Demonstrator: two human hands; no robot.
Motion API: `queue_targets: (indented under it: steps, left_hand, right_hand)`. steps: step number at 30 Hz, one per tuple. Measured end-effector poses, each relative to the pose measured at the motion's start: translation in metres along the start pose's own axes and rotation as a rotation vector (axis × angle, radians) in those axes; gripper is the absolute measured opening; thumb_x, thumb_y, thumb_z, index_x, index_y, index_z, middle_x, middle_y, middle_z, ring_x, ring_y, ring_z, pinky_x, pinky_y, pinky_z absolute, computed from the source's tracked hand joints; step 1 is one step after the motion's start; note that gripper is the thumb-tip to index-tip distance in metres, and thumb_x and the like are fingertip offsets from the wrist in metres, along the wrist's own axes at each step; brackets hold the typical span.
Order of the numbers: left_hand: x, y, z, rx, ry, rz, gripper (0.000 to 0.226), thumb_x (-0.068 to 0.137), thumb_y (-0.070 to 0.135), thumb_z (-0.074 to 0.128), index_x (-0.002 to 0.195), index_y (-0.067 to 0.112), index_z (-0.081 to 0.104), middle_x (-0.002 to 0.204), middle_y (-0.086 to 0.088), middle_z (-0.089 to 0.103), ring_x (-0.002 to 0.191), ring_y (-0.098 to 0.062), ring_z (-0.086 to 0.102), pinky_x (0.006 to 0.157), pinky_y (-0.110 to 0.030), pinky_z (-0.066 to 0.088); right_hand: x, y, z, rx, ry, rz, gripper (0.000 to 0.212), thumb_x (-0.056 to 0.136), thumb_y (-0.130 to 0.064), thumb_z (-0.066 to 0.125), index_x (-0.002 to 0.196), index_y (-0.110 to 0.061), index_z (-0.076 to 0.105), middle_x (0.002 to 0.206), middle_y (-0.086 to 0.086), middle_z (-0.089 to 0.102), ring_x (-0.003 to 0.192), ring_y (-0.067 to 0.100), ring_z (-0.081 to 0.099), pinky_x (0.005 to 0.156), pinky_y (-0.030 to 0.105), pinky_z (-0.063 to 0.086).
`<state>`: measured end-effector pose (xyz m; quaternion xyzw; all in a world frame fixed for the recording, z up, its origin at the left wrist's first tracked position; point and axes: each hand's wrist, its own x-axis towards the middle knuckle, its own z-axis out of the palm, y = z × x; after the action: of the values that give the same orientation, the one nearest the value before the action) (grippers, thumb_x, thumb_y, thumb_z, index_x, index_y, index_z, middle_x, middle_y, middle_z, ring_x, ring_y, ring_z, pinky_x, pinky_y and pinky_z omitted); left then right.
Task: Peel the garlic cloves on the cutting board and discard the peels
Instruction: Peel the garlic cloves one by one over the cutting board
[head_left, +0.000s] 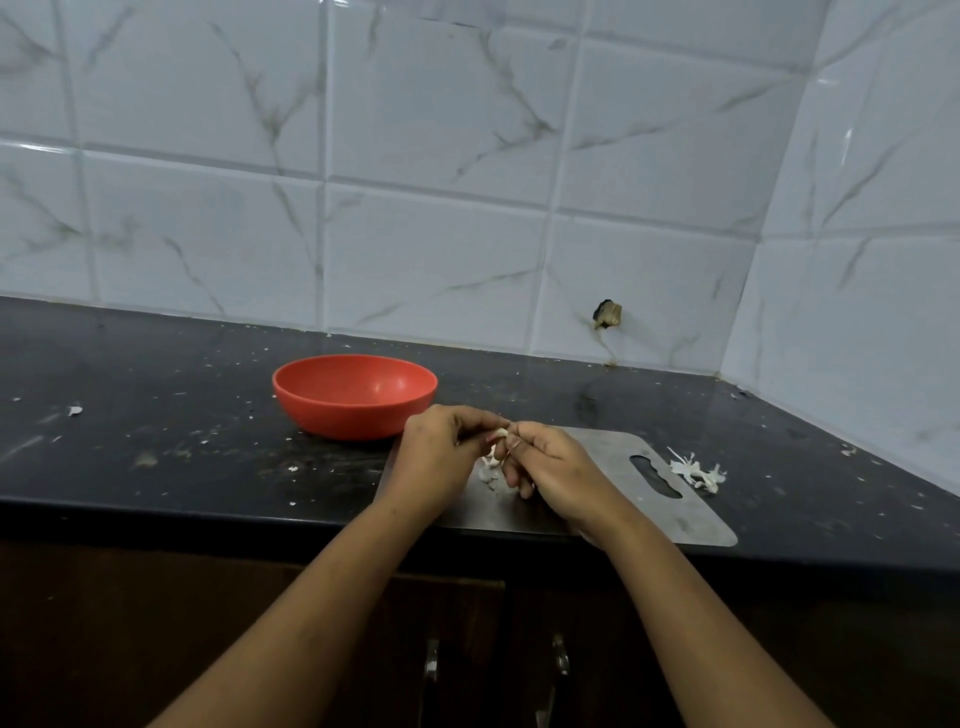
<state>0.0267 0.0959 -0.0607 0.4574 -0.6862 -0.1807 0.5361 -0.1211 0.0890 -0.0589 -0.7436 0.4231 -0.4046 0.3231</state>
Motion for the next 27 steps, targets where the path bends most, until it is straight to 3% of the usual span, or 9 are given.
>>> queue_targets:
  steps: [10,17,23,27]
  left_hand:
    - [-0.001,0.002,-0.002,0.003,-0.021,-0.011,0.019,0.085,0.006,0.069,0.097,0.018,0.076,0.079,0.016,0.069,0.073,0.018,0.059,0.069,0.0,0.043]
    - [-0.002,0.004,-0.001,-0.005,-0.025,0.007,0.018,0.086,0.005,0.068,0.099,0.013,0.076,0.091,0.003,0.074,0.073,0.017,0.06,0.069,0.0,0.042]
    - [-0.003,0.006,-0.002,0.006,-0.024,-0.004,0.018,0.086,0.006,0.067,0.099,0.015,0.076,0.09,0.001,0.075,0.083,-0.006,0.067,0.074,-0.008,0.049]
    - [-0.003,0.006,-0.002,0.011,-0.025,0.016,0.017,0.086,0.004,0.068,0.098,0.013,0.076,0.091,0.0,0.075,0.083,-0.003,0.065,0.074,-0.008,0.05]
  right_hand:
    - [-0.003,-0.004,-0.003,0.079,-0.059,0.043,0.033,0.102,-0.01,0.035,0.079,-0.01,0.059,0.052,-0.003,0.052,0.048,0.005,0.045,0.052,0.017,0.037]
    - [-0.006,-0.01,-0.005,0.117,-0.076,0.059,0.034,0.102,-0.007,0.033,0.079,-0.007,0.058,0.053,0.0,0.051,0.044,0.002,0.044,0.045,0.012,0.033]
    - [-0.007,-0.011,-0.005,0.144,-0.072,0.066,0.037,0.103,-0.009,0.032,0.076,-0.008,0.056,0.054,0.001,0.05,0.045,0.004,0.043,0.045,0.013,0.033]
    - [-0.007,-0.011,-0.004,0.141,-0.044,0.065,0.036,0.101,-0.009,0.031,0.072,-0.008,0.052,0.053,0.003,0.046,0.045,0.007,0.04,0.044,0.014,0.032]
